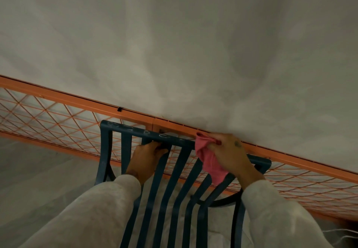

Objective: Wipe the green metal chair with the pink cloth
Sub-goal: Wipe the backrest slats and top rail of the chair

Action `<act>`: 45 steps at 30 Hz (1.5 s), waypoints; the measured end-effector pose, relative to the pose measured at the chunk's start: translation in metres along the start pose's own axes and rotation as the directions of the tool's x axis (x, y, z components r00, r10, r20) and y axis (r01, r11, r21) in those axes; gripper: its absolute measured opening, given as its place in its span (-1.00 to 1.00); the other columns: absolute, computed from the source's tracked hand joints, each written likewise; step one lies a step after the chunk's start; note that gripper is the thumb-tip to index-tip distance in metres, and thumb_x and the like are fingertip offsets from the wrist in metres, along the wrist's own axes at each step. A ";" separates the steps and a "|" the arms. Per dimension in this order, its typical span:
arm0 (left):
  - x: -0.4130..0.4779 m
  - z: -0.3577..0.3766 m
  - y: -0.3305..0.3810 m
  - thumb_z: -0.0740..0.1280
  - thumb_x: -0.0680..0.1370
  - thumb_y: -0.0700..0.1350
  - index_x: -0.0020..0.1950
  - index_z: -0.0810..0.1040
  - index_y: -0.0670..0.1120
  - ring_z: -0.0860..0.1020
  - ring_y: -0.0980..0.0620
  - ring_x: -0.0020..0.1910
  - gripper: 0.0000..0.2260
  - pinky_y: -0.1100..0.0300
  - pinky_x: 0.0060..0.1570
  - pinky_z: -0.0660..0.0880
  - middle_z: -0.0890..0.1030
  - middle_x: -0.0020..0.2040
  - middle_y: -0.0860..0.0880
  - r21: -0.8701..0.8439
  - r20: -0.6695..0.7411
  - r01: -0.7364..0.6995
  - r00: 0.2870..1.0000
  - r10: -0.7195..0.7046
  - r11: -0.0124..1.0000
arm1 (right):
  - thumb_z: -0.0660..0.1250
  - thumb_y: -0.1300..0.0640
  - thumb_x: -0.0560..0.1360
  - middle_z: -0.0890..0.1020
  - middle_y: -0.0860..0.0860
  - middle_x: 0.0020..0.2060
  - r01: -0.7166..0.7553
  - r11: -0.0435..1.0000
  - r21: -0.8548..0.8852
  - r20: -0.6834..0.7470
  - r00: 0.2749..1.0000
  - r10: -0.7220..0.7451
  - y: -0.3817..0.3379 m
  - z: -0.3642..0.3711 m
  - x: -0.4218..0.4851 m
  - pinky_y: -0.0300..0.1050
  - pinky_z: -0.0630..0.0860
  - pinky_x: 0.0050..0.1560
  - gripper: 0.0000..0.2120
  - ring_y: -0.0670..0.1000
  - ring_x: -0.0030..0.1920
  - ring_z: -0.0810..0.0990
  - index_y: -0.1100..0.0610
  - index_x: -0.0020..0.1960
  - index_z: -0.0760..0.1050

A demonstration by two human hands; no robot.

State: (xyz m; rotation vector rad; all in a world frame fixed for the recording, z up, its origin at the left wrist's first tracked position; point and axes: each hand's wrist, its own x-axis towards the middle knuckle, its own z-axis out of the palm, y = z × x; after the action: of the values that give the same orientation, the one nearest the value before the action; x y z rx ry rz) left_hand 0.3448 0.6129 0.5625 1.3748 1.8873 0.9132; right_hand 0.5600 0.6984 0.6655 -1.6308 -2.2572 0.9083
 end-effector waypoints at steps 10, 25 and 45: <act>-0.003 -0.004 0.004 0.28 0.59 -0.13 0.20 0.57 -0.09 0.59 0.02 0.13 -0.79 0.40 0.06 0.37 0.64 0.14 -0.06 -0.030 0.022 -0.004 1.000 0.004 1.000 | 0.33 0.34 0.53 0.57 0.06 0.28 0.228 0.958 -0.177 0.053 0.974 -0.222 -0.029 0.057 -0.002 -0.03 0.53 0.24 -0.59 0.07 0.21 0.57 0.11 0.35 0.49; -0.004 -0.003 0.007 0.30 0.59 -0.13 0.18 0.56 -0.12 0.63 -0.01 0.02 -0.81 0.12 0.12 0.55 0.65 0.09 -0.09 0.005 0.002 -0.029 1.000 0.029 1.000 | 0.35 0.29 0.54 0.38 0.01 0.46 0.270 0.883 -0.383 0.028 0.959 -0.281 -0.012 0.058 -0.015 0.09 0.23 0.50 -0.49 0.05 0.50 0.28 0.10 0.46 0.36; -0.021 -0.006 -0.003 0.40 0.52 -0.16 -0.02 0.61 -0.09 0.58 0.22 -0.24 -0.94 0.31 -0.17 0.57 0.65 -0.18 0.06 -0.024 -0.316 -0.059 0.948 0.049 0.998 | 0.29 0.30 0.56 0.63 -0.07 0.17 0.107 0.990 -0.087 -0.060 0.992 -0.113 -0.013 0.037 -0.004 -0.62 0.33 0.06 -0.62 -0.15 0.03 0.56 -0.01 0.30 0.55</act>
State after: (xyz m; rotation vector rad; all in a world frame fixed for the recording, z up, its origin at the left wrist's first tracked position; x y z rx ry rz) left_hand 0.3439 0.5913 0.5654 1.3282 2.0639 1.2482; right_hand 0.5327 0.6789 0.6444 -1.5277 -2.3435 0.7333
